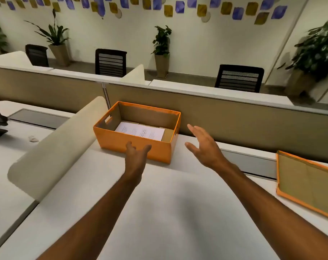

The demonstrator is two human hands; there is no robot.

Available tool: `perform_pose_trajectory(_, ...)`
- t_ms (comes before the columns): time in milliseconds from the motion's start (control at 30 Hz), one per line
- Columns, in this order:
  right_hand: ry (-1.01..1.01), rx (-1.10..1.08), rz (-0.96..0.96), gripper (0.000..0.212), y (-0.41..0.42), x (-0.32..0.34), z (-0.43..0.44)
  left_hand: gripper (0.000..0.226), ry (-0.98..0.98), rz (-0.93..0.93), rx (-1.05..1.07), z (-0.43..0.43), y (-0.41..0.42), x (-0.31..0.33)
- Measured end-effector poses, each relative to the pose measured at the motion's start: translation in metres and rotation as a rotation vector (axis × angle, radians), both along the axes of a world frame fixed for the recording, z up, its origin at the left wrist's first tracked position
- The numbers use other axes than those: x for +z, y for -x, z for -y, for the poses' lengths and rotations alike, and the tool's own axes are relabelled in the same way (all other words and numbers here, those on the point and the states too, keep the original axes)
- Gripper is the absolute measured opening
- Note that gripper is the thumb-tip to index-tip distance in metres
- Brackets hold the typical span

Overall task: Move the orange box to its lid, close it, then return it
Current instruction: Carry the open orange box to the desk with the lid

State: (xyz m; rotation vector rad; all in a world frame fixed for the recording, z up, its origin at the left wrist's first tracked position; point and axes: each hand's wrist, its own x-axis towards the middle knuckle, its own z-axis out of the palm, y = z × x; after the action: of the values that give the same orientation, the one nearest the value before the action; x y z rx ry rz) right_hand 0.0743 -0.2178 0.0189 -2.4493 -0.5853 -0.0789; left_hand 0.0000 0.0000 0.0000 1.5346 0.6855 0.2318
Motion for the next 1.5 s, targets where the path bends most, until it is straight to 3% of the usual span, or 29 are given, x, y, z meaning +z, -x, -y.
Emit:
perform_pose_trajectory(200,-0.02,-0.054,-0.134,0.063,-0.031,-0.037,-0.014,0.095,0.396,-0.072,0.083,-0.002,-0.056,-0.026)
perform_pose_trajectory(500,-0.087,-0.104,-0.23,0.062,-0.083,-0.068,-0.036,0.065,0.505,-0.23,0.164,0.006,-0.125,-0.038)
perform_pose_trajectory(1000,-0.283,-0.186,-0.428,0.052,-0.113,-0.072,-0.049,0.049,0.513,-0.191,0.268,0.013,-0.142,-0.056)
perform_pose_trajectory(1200,-0.479,-0.225,-0.573,0.056,-0.111,-0.072,-0.053,0.043,0.469,-0.163,0.197,0.007,-0.122,-0.055)
perform_pose_trajectory(1500,-0.578,-0.327,-0.583,0.074,-0.108,-0.065,-0.031,0.043,0.414,-0.149,0.017,-0.005,-0.061,-0.047)
